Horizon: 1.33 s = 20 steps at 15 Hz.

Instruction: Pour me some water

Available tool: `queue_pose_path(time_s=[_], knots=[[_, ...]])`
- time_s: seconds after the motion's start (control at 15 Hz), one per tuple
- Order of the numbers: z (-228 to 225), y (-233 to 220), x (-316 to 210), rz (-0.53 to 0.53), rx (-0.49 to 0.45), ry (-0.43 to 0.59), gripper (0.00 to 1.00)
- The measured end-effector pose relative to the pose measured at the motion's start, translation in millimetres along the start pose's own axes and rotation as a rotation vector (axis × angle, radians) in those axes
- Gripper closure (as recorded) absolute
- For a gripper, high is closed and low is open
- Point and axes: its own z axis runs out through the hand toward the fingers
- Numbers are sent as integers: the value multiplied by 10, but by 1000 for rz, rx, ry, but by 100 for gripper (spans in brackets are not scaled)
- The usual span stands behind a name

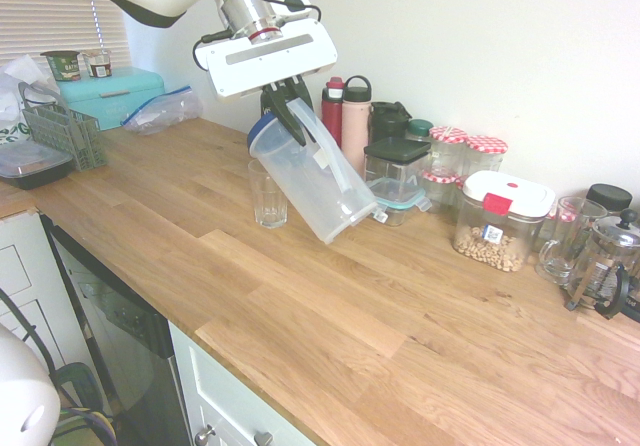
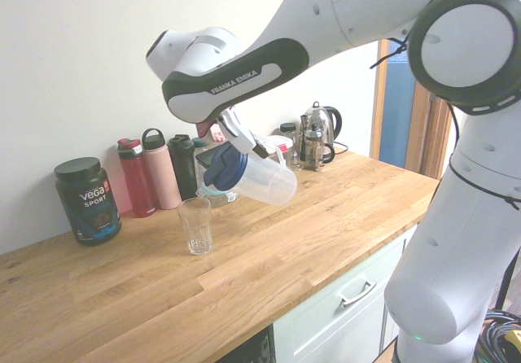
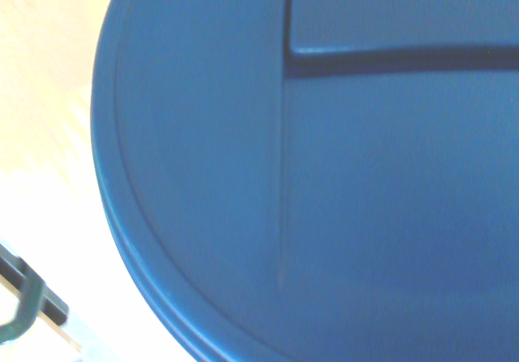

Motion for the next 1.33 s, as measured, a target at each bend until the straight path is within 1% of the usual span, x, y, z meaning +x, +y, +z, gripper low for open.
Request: queue_pose_path(time_s=[0.2,0.47,0.93,1.13,1.33], knots=[[-79,-171,177,-24,-52,-19,100],[-86,-231,285,-44,-145,-67,100],[-203,-404,485,-79,-217,-114,100],[-170,-416,544,-80,-244,-131,100],[-203,-382,536,-69,-236,-125,100]])
